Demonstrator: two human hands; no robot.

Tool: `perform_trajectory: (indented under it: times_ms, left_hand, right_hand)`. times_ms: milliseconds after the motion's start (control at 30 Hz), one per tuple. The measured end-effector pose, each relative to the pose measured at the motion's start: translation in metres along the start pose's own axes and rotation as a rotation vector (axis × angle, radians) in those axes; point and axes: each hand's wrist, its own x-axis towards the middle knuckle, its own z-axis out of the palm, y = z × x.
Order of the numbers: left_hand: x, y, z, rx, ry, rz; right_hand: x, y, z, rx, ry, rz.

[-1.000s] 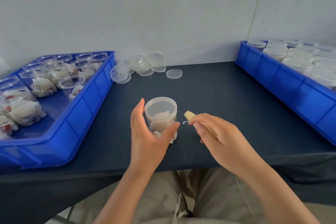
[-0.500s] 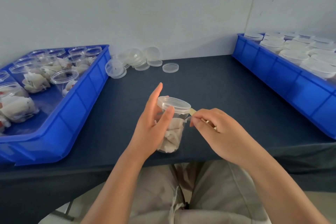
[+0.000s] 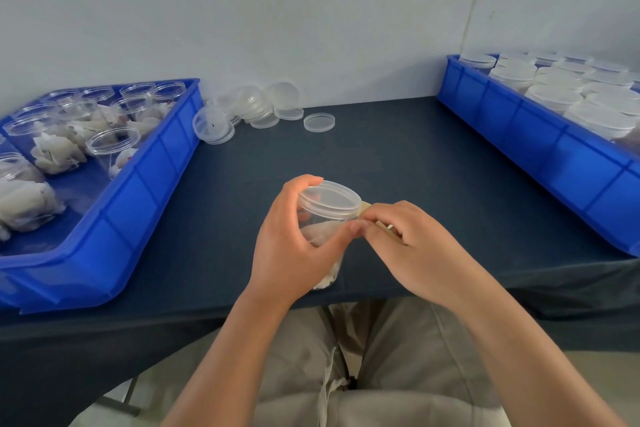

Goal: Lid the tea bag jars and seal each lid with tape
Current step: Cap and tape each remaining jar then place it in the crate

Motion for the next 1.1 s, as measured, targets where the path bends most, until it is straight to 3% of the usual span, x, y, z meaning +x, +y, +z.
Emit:
perform_trajectory:
  times_ms: [267, 433, 700, 933, 1100]
  left_hand:
    - [0.003, -0.001, -0.005, -0.056, -0.055, -0.032]
    - [0.008, 0.000, -0.014, -0.256, -0.118, -0.145]
    - [0.019, -0.007, -0.018, -0.373, -0.186, -0.223]
    - [0.023, -0.018, -0.024, -0.440, -0.242, -0.286]
    - [0.020, -0.030, -0.021, -0.655, -0.347, -0.386]
  right_hand:
    - [0.000, 0.001, 0.001, -0.027, 0.015, -0.011]
    - [-0.002, 0.004, -0.009, -0.090, -0.053, -0.069]
    - [-0.002, 0.007, -0.017, -0.043, -0.184, -0.051]
    - [0.001, 0.019, -0.021, -0.137, -0.076, 0.000]
    - [0.007, 0.025, -0.012, -0.133, -0.042, 0.043]
